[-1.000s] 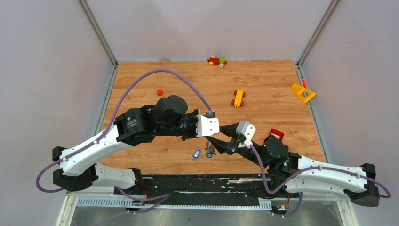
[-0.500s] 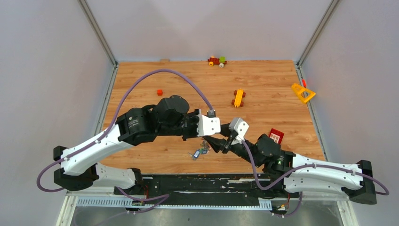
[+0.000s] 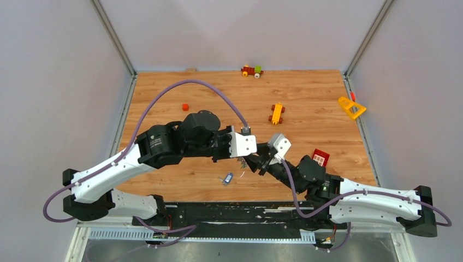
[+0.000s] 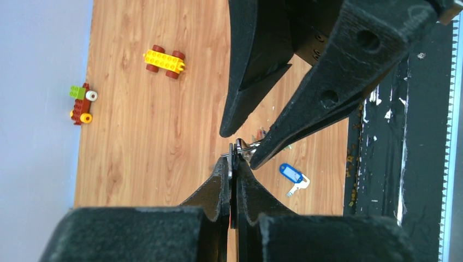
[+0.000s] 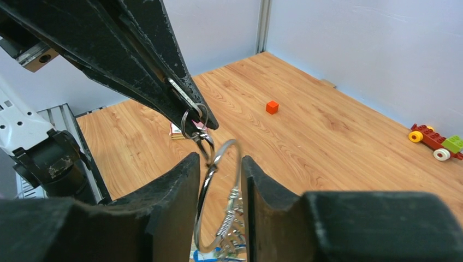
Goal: Remove the keys from the keyring
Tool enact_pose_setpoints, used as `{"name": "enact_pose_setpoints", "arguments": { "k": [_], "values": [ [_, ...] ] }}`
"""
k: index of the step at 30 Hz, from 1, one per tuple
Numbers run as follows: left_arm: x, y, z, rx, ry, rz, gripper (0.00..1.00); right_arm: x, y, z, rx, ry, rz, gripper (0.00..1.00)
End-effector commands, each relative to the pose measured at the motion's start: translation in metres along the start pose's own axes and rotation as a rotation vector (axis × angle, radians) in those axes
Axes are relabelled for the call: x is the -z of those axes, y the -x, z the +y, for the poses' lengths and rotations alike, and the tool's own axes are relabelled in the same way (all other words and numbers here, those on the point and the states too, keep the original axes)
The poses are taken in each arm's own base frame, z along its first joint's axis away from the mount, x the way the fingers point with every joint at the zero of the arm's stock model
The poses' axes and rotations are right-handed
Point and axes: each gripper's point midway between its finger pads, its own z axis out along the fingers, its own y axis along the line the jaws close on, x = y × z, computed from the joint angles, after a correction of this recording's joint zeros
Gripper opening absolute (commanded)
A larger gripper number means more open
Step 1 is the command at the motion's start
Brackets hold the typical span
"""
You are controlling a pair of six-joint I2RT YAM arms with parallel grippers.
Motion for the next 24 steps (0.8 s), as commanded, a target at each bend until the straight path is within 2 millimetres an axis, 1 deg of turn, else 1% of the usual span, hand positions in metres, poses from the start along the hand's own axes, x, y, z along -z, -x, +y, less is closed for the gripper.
{"name": "enact_pose_setpoints", "arguments": {
  "k": [1, 4, 6, 14, 19, 24],
  "values": [
    [0.0099, 0.0274, 0.0111, 0.006, 0.043, -0.107, 0.0, 0.0017, 0.0107, -0.0048, 0.0, -0.018, -0.019, 0.37],
    [0.0093, 0.0278, 0.0108, 0.008, 0.041, -0.107, 0.0, 0.0018, 0.0083, -0.0027, 0.004, -0.006, -0.013, 0.41],
    [0.0085, 0.0276, 0.0108, 0.007, 0.041, -0.106, 0.0, 0.0018, 0.0072, -0.0024, 0.005, -0.004, -0.01, 0.42],
    [0.0095, 0.0278, 0.0094, 0.01, 0.036, -0.109, 0.0, 0.0027, 0.0062, -0.0016, 0.006, 0.003, -0.036, 0.39],
    [0.0115, 0.0284, 0.0101, 0.01, 0.039, -0.113, 0.0, 0.003, 0.0091, -0.0002, -0.006, 0.01, -0.068, 0.36],
    [0.0103, 0.0291, 0.01, 0.009, 0.039, -0.116, 0.0, 0.0032, 0.0133, -0.0016, -0.018, 0.001, -0.105, 0.36]
  ]
}}
